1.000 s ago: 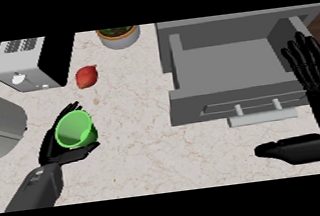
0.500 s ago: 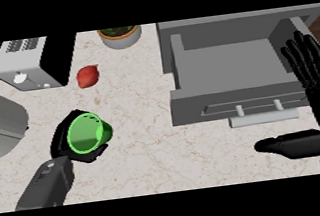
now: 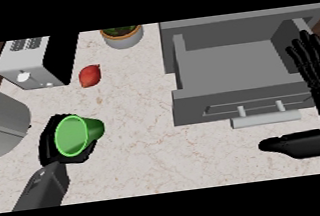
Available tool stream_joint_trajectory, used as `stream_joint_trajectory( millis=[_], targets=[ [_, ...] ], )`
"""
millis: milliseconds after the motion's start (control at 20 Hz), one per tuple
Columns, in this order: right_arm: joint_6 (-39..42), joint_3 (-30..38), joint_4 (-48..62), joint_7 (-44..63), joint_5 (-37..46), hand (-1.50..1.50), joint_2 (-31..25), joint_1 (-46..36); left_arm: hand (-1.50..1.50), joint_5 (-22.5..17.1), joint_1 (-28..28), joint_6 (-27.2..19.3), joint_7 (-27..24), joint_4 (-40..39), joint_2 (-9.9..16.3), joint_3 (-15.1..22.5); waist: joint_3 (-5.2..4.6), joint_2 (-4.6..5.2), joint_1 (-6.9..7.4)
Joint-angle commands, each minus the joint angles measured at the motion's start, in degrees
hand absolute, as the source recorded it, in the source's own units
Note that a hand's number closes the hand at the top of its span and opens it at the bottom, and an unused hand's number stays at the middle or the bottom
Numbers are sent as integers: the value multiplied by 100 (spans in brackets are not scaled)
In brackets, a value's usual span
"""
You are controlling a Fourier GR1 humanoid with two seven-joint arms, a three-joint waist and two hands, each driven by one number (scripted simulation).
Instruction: Pick up the cup, place it into the drawer and close the drawer
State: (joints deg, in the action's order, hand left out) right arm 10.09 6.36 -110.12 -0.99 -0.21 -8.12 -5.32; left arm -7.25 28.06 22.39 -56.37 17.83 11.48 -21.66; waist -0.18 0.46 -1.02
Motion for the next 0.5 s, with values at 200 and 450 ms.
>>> stream_joint_trajectory(
  millis=[200,450],
  targets=[
    [-51,18,-58,26,49,-150,25,93,150,-106,-113,350,-989,572,-256,41,9,-41,58],
    [147,207,-160,-33,-213,-150,-91,315,150,-104,559,261,116,1243,-176,334,20,-74,68]
  ],
)
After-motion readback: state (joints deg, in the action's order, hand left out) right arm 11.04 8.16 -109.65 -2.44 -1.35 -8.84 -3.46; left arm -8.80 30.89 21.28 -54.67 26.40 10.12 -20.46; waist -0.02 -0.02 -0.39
